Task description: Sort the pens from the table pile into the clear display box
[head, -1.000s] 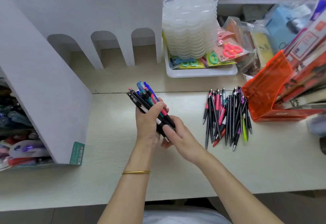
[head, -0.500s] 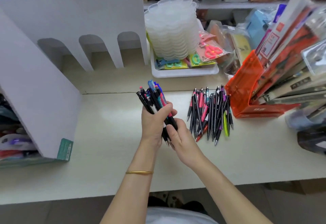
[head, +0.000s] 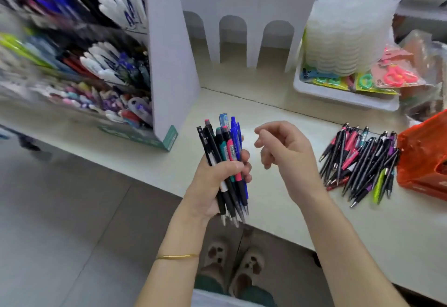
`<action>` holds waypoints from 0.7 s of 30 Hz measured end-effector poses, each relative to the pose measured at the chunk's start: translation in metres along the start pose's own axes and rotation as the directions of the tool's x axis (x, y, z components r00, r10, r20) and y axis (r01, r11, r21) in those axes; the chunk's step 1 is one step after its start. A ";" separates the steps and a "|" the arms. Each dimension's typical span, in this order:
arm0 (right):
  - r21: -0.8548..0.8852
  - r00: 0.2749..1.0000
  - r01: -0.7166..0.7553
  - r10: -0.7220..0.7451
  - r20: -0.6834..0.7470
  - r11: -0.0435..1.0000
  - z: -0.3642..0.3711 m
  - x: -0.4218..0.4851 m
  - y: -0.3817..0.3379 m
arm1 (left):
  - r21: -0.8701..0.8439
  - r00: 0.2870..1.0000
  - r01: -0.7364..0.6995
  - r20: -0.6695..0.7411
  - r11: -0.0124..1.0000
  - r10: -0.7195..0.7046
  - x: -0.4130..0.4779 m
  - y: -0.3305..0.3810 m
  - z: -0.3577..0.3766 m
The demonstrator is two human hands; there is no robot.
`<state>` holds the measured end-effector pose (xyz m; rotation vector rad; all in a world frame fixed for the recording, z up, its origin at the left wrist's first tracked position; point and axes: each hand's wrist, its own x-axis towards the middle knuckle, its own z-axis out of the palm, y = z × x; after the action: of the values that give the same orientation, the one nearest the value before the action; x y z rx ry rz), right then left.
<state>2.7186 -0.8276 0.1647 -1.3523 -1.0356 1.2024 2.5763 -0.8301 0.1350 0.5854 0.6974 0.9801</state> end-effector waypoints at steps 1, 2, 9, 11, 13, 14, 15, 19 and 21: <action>0.007 0.999 0.018 -0.018 0.035 1.000 0.010 -0.006 -0.005 | 0.055 0.999 -0.020 -0.040 0.998 0.022 -0.008 0.004 -0.004; 0.019 0.996 0.035 -0.036 0.079 0.999 0.021 -0.012 -0.010 | 0.135 0.995 -0.041 -0.088 0.990 0.053 -0.016 0.009 -0.008; -0.106 0.947 0.147 -0.109 0.301 0.984 0.110 -0.027 -0.015 | 0.209 0.965 -0.115 -0.210 0.971 0.159 -0.055 0.048 -0.050; -0.084 0.943 0.119 -0.086 0.322 0.989 0.138 -0.026 -0.013 | 0.225 0.965 -0.095 -0.219 0.970 0.145 -0.066 0.064 -0.074; -0.079 0.933 0.106 -0.072 0.351 0.991 0.169 -0.026 -0.012 | 0.202 0.973 -0.087 -0.194 0.975 0.127 -0.079 0.082 -0.102; -0.068 0.929 0.089 -0.058 0.366 0.994 0.187 -0.026 -0.013 | 0.188 0.977 -0.084 -0.176 0.978 0.118 -0.086 0.092 -0.116; -0.048 0.924 0.067 -0.044 0.380 0.997 0.205 -0.027 -0.013 | 0.176 0.981 -0.086 -0.158 0.981 0.114 -0.092 0.103 -0.131; 0.006 0.917 0.022 -0.023 0.397 1.000 0.283 -0.028 -0.013 | 0.121 0.986 -0.098 -0.122 0.988 0.113 -0.117 0.148 -0.195; 0.026 0.923 -0.001 -0.009 0.384 1.000 0.318 -0.028 -0.011 | 0.098 0.984 -0.093 -0.143 0.991 0.106 -0.127 0.170 -0.222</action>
<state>2.4004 -0.8100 0.1806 -1.1146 -1.2901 1.5114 2.2691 -0.8385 0.1476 0.6371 0.8546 1.0967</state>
